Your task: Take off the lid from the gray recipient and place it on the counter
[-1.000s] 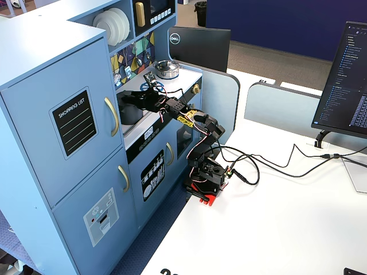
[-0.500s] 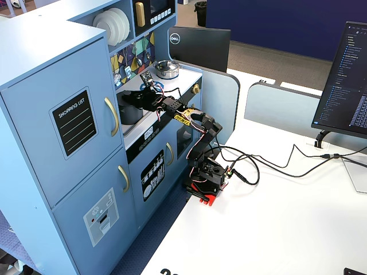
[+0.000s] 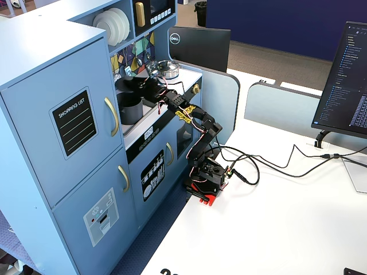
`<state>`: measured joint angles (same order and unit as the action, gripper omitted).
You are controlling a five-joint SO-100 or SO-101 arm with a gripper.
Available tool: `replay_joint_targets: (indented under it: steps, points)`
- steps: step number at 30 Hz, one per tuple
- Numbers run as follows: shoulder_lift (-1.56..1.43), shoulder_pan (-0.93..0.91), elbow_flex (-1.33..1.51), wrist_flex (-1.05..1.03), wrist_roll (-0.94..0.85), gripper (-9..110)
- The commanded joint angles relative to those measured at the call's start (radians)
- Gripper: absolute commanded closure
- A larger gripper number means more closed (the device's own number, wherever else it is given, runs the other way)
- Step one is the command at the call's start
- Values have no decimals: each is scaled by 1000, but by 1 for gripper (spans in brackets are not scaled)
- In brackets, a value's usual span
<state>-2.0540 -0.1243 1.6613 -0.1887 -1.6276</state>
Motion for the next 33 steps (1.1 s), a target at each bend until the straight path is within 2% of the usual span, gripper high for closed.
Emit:
replay_joint_targets:
  steps: [1,14,22,33]
  points:
    - [-84,-81,-61,6,12,102]
    - [-146,-408,190,140,71,102]
    - [-48,-449,336,325,55,102]
    - [81,-446,368,425,49,102]
